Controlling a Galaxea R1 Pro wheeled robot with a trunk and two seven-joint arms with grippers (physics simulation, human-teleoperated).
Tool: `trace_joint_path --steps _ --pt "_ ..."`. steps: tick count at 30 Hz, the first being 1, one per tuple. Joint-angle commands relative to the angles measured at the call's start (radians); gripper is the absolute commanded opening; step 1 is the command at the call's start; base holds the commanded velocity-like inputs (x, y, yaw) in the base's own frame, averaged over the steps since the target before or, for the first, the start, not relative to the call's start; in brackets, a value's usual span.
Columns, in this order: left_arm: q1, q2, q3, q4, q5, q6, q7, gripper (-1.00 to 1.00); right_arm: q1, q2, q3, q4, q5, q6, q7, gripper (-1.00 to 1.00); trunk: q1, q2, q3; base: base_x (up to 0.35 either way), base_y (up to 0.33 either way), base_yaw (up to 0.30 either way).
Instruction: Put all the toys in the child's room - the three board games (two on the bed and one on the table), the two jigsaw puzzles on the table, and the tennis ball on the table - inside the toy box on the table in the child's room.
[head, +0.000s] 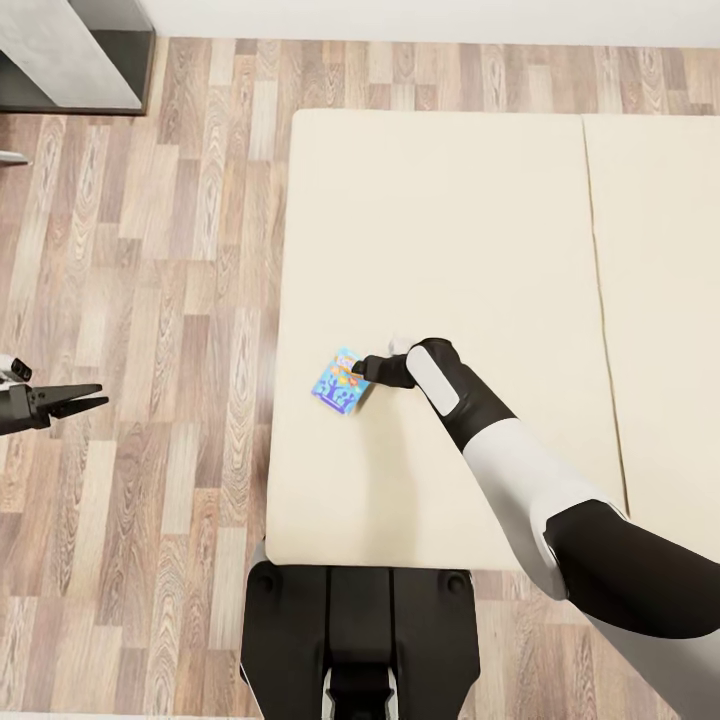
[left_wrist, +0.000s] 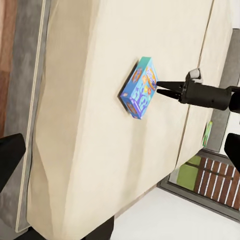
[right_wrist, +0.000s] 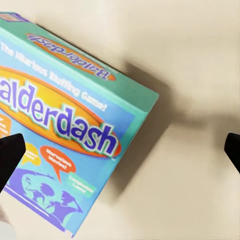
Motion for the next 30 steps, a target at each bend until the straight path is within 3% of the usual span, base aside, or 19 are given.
trace_joint_path --steps 1,24,30 --pt "0.0 0.0 0.0 -0.001 0.0 0.011 -0.004 1.0 -0.001 0.0 0.003 -0.001 -0.01 0.001 -0.009 1.0 0.001 -0.002 -0.002 0.0 0.0 0.0" --pt "0.0 0.001 0.0 -0.003 0.002 0.006 -0.004 1.0 -0.001 0.0 0.012 -0.046 -0.018 0.002 -0.008 1.0 0.001 -0.002 -0.003 0.0 0.0 0.038" --pt "0.0 0.0 0.027 -0.003 0.003 0.003 -0.004 1.0 -0.001 0.0 0.012 -0.046 -0.018 0.0 -0.008 1.0 0.001 -0.002 -0.008 0.0 0.0 0.068"
